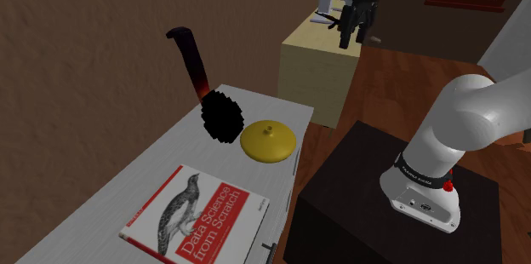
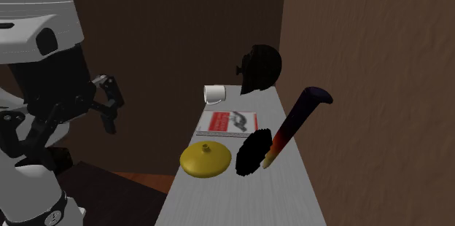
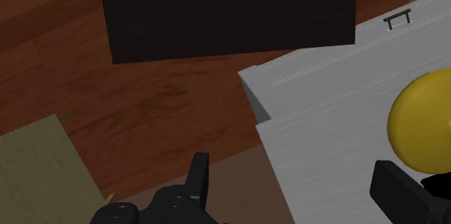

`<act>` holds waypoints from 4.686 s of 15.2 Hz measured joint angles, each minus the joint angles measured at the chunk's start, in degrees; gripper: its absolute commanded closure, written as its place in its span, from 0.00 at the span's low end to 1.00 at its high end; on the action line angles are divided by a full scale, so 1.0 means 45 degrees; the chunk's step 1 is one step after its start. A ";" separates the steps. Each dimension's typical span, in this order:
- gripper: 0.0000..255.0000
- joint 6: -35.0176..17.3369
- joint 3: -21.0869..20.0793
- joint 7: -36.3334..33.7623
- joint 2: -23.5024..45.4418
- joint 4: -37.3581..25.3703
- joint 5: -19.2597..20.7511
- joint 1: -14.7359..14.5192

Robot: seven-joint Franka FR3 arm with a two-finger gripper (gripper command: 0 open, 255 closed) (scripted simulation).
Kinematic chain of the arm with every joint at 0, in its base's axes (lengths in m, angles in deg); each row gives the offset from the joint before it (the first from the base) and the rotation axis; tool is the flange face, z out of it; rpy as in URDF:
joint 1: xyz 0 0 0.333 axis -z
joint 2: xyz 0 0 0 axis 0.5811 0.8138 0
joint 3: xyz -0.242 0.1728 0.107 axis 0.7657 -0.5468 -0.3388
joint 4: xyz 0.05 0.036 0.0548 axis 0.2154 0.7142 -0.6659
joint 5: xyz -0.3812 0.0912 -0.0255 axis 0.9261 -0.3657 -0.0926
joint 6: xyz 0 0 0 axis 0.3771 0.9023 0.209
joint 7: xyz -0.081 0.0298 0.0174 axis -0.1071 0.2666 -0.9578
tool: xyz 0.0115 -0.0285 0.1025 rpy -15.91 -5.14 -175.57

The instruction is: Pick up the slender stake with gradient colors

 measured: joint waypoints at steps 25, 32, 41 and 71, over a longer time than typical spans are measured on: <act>0.00 -0.3913 -0.2879 -0.1130 0.8293 -0.7128 -0.0175 -0.1804; 0.00 -0.3900 -0.3635 -0.1733 1.1131 -1.0690 0.0867 -0.2481; 0.00 -0.3940 -0.3987 -0.2072 1.3278 -1.3236 0.1845 -0.3220; 1.00 -0.1957 -0.4030 -0.2127 1.3961 -1.5888 0.2064 -0.3512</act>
